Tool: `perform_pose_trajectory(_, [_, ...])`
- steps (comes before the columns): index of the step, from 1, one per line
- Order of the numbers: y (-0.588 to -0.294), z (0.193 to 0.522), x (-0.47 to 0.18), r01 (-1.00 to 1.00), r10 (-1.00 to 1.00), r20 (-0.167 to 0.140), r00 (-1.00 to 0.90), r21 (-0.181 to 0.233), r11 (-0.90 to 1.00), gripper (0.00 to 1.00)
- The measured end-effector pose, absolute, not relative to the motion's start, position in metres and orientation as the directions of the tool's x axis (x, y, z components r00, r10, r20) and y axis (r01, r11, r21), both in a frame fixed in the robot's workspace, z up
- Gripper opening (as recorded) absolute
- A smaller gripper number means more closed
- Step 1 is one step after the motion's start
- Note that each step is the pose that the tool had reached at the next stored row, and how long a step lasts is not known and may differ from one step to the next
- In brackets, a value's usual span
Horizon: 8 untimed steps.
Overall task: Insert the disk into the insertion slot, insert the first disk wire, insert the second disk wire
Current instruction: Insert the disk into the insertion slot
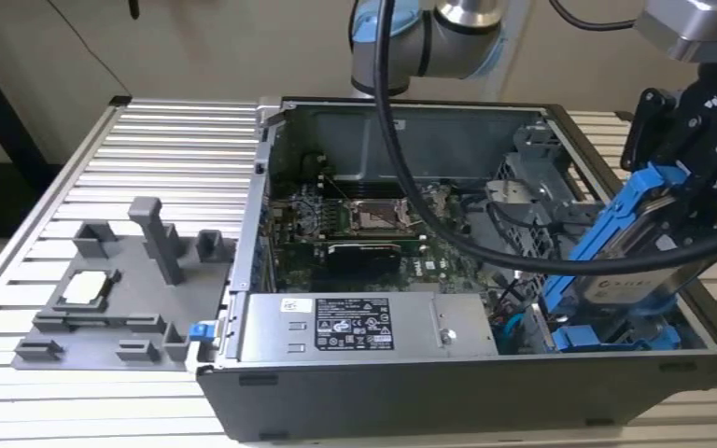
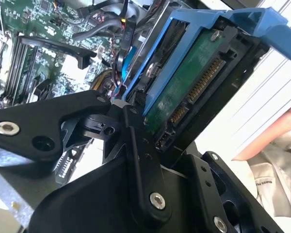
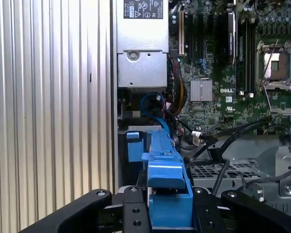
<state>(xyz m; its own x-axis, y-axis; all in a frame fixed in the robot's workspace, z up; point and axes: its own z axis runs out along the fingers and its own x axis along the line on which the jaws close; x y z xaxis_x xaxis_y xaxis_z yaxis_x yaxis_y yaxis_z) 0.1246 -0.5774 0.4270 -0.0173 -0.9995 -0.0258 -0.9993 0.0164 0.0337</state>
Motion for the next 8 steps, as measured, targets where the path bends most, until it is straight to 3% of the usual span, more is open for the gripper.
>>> perform_pose_trajectory(8, [-0.5775, 0.4176, 0.1253, -0.999, -1.000, -0.026, -0.009, 0.034, 0.008, 0.33])
